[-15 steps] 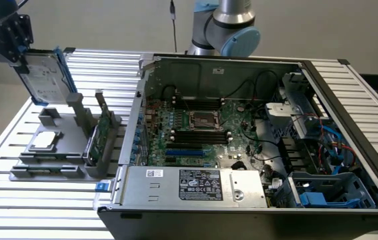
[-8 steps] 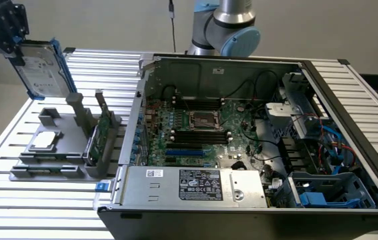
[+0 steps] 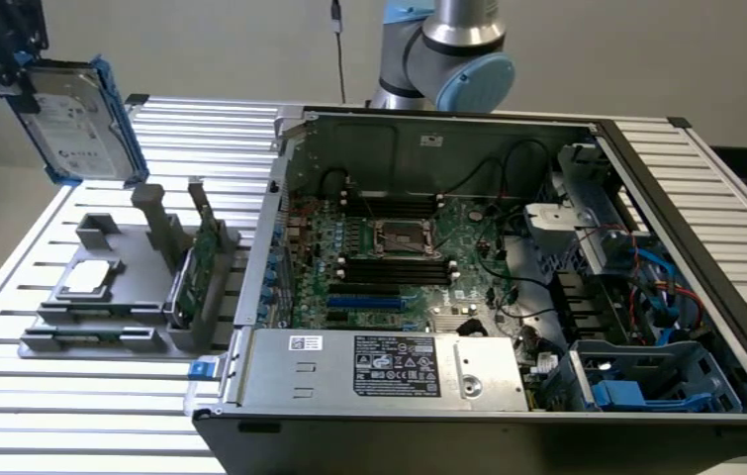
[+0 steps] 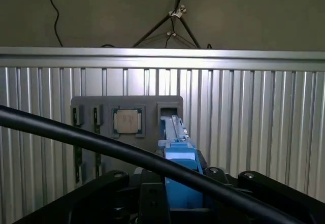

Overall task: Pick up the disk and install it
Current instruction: 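Pick up the disk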

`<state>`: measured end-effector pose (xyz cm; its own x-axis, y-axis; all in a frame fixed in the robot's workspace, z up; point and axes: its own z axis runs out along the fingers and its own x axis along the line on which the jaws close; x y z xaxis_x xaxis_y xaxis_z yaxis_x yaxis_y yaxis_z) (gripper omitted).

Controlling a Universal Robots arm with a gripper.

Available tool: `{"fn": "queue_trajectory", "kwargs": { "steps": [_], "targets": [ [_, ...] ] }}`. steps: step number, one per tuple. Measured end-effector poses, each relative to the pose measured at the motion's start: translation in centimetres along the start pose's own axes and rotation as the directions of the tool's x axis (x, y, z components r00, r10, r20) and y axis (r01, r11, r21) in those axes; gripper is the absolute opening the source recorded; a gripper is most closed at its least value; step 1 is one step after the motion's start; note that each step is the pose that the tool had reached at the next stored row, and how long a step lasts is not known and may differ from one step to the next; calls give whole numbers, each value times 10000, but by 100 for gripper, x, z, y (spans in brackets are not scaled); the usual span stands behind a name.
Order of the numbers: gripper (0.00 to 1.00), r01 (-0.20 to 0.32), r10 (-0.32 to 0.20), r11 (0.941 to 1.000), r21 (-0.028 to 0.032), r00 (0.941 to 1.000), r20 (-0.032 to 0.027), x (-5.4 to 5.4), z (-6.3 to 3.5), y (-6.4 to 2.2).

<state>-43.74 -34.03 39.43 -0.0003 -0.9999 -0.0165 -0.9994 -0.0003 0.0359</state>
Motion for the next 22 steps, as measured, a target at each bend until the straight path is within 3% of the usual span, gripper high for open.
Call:
{"fn": "queue_trajectory", "kwargs": {
  "steps": [5,9,22],
  "targets": [
    [33,2,-2,10000,3,10000,1,-1,-77,-22],
    [33,-1,1,10000,3,10000,1,-1,-136,-105],
    [33,0,0,10000,1,10000,4,90,-418,-630]
  ]
}}
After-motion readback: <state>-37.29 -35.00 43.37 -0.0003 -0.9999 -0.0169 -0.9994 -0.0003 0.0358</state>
